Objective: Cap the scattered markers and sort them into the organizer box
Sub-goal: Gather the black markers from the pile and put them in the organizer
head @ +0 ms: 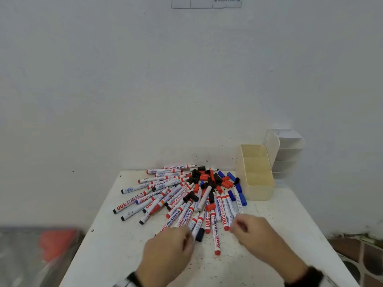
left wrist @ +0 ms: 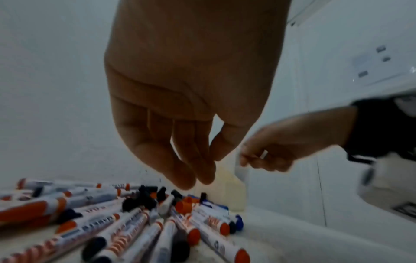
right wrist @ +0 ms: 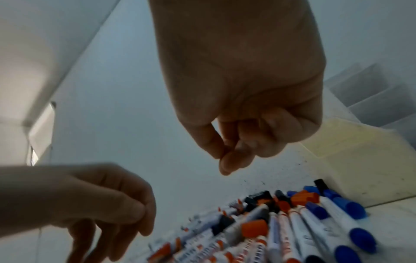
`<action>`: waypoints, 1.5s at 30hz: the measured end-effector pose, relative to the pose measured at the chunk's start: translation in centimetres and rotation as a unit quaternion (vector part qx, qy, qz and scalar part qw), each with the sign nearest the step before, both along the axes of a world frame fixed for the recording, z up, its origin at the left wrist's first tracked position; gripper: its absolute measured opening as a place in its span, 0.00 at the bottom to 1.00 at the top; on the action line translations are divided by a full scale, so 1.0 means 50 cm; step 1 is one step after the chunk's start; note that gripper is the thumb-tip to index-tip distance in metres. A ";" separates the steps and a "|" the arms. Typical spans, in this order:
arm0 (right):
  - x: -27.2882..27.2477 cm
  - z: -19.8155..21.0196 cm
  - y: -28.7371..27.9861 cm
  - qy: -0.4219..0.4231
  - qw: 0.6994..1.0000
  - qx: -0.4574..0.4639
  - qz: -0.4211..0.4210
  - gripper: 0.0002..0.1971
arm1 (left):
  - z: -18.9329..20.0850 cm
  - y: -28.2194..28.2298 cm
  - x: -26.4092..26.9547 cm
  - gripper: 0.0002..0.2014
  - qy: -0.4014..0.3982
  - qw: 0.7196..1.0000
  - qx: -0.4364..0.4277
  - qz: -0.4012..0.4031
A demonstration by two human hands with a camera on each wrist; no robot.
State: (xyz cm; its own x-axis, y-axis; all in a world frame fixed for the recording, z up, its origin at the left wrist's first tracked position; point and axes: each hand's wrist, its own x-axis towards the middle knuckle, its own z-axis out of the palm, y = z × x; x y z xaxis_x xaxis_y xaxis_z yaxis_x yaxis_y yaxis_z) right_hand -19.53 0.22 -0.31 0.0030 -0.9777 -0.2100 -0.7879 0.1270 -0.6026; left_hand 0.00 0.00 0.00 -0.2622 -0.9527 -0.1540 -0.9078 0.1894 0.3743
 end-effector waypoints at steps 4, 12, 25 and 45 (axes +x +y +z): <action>-0.004 -0.034 -0.103 0.077 0.996 -0.031 -0.020 0.08 | -0.045 -0.047 -0.090 0.12 -0.054 0.998 -0.001 -0.032; -0.014 -0.104 -0.209 0.148 0.974 -0.093 0.145 0.12 | -0.117 -0.105 -0.148 0.19 -0.161 0.986 0.032 -0.035; -0.001 -0.135 -0.245 0.127 0.974 -0.099 0.162 0.12 | -0.096 -0.107 -0.168 0.13 -0.170 0.983 0.049 -0.037; -0.033 -0.168 -0.243 0.024 0.991 -0.130 -0.035 0.08 | -0.118 -0.123 -0.053 0.10 0.101 0.990 -0.006 0.101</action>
